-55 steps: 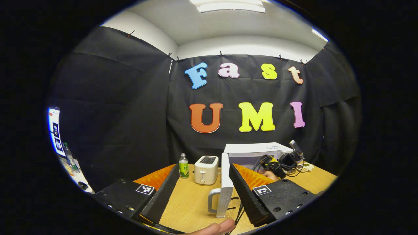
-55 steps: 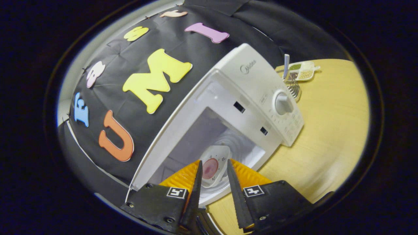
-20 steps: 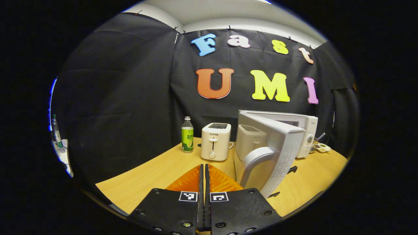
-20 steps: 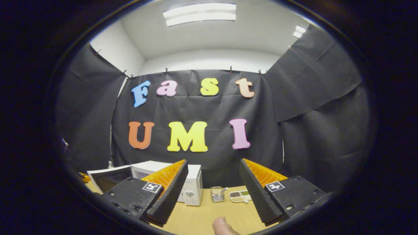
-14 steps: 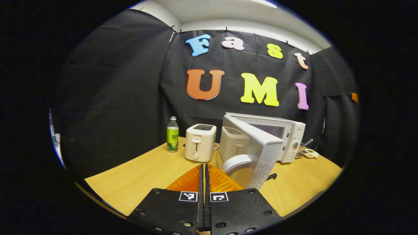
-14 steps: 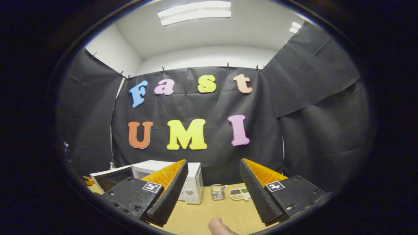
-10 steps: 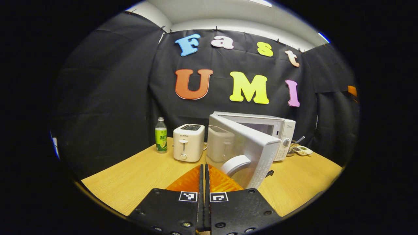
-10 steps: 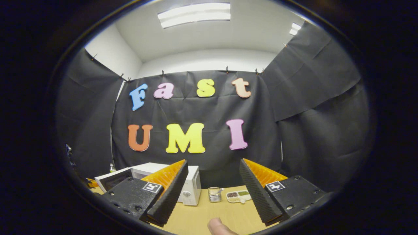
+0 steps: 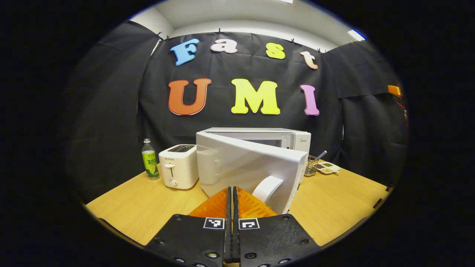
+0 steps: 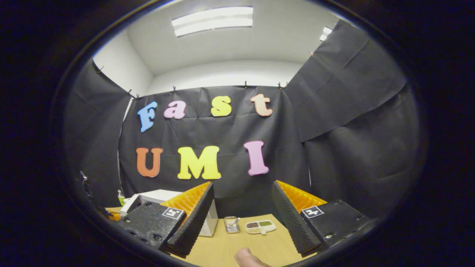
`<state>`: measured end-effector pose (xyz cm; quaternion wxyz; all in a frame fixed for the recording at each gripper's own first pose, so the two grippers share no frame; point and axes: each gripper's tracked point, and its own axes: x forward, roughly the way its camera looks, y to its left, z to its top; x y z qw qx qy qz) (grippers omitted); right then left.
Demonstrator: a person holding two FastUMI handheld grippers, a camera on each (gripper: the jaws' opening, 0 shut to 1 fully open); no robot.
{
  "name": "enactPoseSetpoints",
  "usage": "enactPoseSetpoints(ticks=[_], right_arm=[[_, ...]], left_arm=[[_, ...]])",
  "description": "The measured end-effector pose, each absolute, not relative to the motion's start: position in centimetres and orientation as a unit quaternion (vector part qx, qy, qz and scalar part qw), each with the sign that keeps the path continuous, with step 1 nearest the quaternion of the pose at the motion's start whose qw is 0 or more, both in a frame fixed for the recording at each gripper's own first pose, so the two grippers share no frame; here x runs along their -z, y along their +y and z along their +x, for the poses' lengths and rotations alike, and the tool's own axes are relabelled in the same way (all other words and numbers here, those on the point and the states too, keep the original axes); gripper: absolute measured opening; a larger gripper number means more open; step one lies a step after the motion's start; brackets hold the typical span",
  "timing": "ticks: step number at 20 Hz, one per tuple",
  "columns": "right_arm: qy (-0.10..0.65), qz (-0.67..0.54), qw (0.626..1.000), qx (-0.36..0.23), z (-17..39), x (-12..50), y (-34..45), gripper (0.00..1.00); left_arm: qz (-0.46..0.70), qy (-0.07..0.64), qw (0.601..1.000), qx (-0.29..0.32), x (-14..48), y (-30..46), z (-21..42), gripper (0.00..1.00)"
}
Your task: Open the microwave oven with the left hand, put the food in, and close the microwave oven.
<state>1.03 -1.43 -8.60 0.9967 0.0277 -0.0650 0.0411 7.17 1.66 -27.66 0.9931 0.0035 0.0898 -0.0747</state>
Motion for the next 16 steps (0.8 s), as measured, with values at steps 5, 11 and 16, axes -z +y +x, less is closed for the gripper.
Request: enactPoseSetpoints(ticks=[5,11,16], right_arm=[[-0.042,0.030,0.998,-0.031,1.9,9.4,-3.1,0.91],[-0.041,0.031,0.998,-0.039,2.6,9.2,-3.9,1.00],[-0.047,0.017,0.998,-0.036,3.4,9.3,-4.5,1.00]], left_arm=[[0.009,0.094,0.990,0.109,27.9,-2.2,9.2,0.00],[0.023,0.098,0.984,0.145,28.7,-6.4,12.3,0.00],[0.029,0.113,0.979,0.169,30.4,-9.5,15.8,0.00]])
